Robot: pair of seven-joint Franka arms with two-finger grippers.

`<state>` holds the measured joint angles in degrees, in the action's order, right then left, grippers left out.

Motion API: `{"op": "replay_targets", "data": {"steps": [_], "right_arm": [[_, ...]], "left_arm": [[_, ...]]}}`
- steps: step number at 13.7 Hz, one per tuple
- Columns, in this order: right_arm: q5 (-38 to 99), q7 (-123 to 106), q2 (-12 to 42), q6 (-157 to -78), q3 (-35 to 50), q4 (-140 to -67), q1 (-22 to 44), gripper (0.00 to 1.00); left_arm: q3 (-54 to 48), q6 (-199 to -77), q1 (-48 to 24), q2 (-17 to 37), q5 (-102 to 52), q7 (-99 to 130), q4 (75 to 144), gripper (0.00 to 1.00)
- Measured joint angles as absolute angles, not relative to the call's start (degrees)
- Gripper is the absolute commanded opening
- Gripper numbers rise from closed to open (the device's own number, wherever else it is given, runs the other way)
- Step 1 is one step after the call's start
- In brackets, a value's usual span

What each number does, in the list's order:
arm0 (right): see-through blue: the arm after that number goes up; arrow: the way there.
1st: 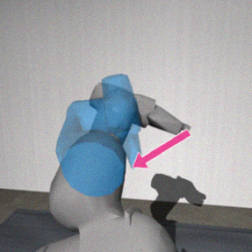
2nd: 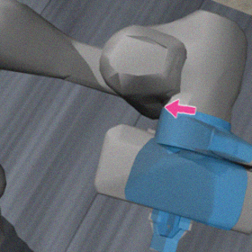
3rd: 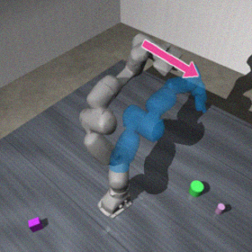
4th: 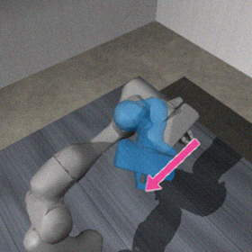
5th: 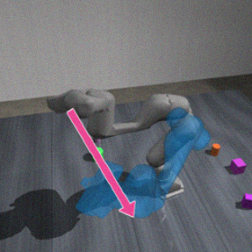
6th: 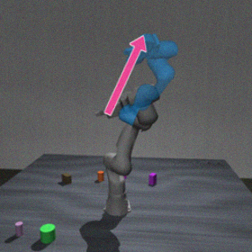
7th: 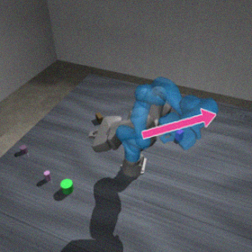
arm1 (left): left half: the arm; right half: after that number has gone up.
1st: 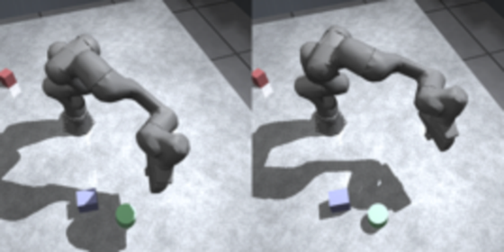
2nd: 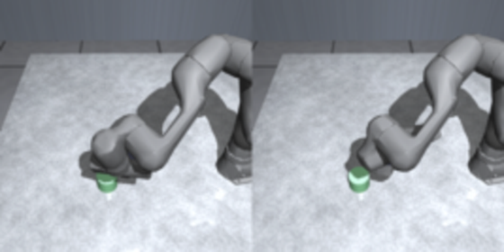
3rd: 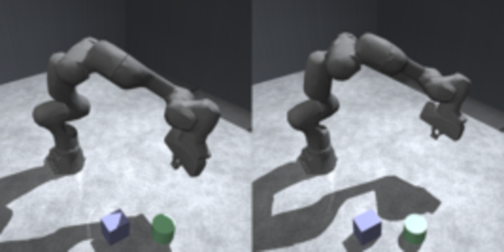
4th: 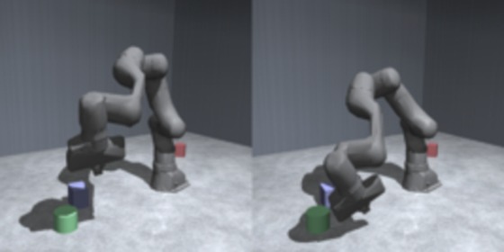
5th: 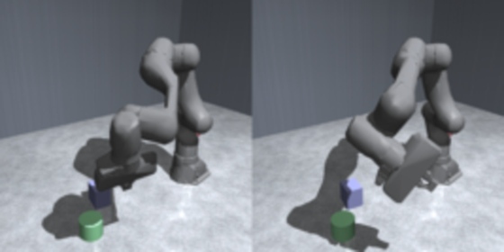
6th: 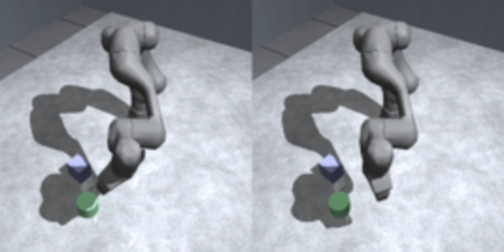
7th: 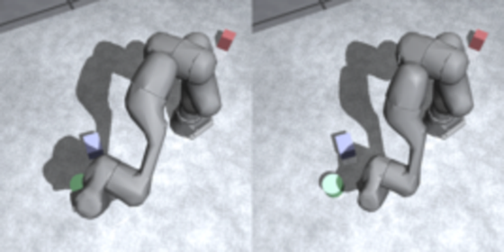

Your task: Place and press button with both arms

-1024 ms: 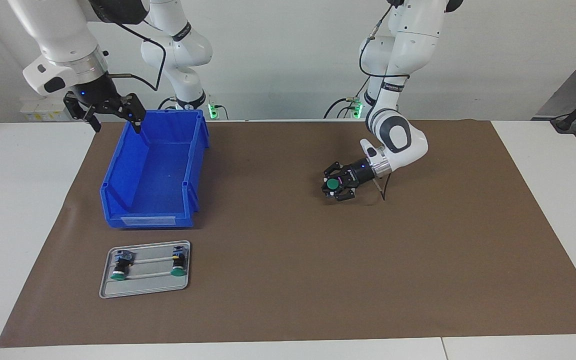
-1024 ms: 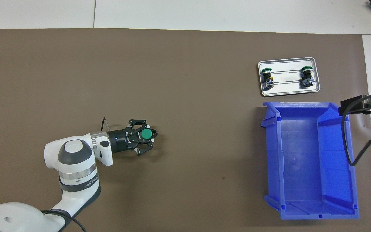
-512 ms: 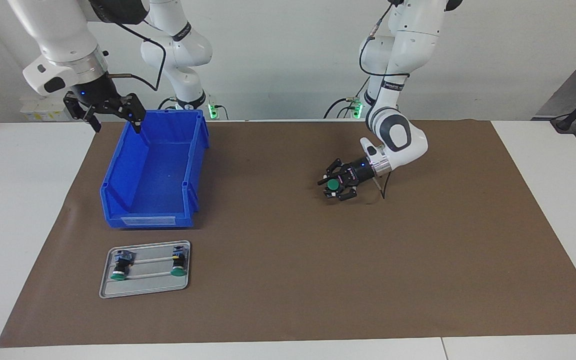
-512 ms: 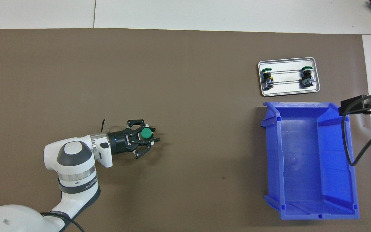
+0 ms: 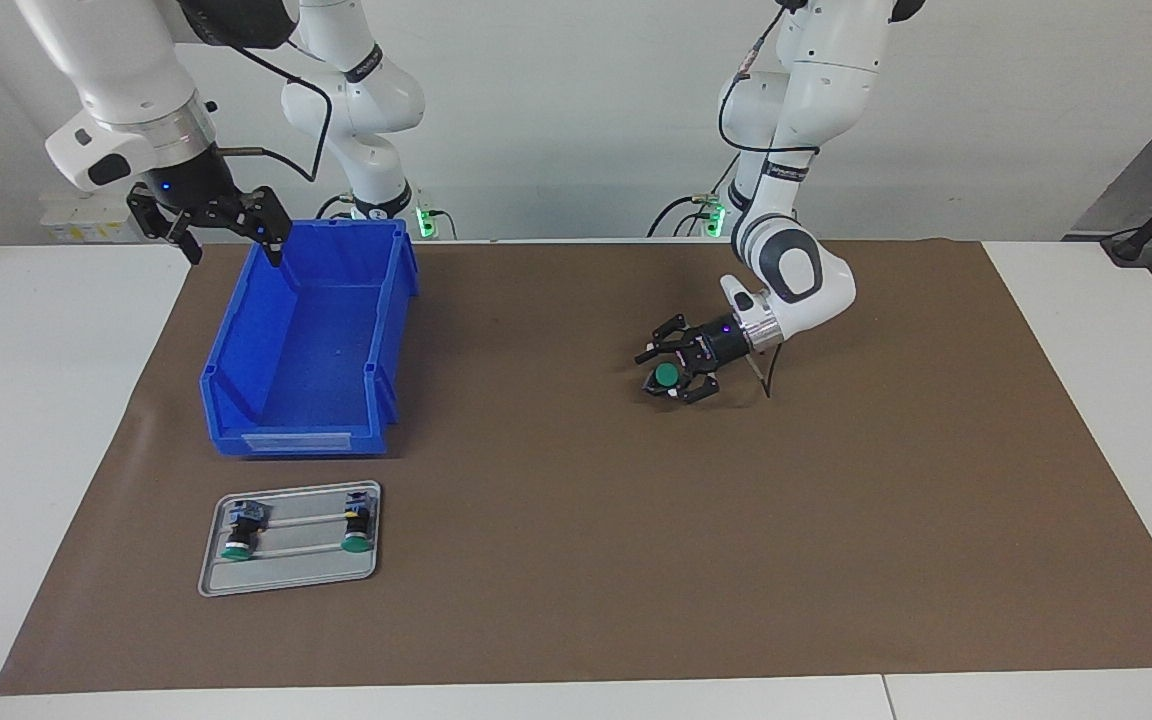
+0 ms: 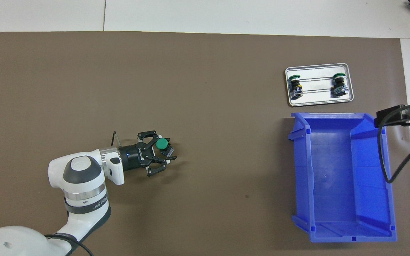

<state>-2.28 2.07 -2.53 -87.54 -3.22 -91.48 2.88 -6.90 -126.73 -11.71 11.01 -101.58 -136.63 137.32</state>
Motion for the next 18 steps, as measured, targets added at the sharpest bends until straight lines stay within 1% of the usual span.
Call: {"op": "replay_targets", "data": {"steps": [2,12,16,18], "right_arm": [[-2.28,2.07,-2.53,-87.54,-3.22,-91.48,2.88,1.0],[-2.28,2.07,-2.53,-87.54,-3.22,-91.48,2.88,1.0],[-2.28,2.07,-2.53,-87.54,-3.22,-91.48,2.88,1.0],[-2.28,2.07,-2.53,-87.54,-3.22,-91.48,2.88,1.0]], "left_arm": [[-6.77,-127.19,-11.7,11.01,-101.61,-136.5,137.41,0.91],[-6.86,-127.46,-11.73,11.07,-101.61,-135.74,138.51,0.91],[-6.19,-127.56,-11.49,10.11,-101.61,-134.84,138.33,0.88],[-5.88,-127.95,-10.07,8.91,-101.41,-134.52,138.35,0.88]]}}
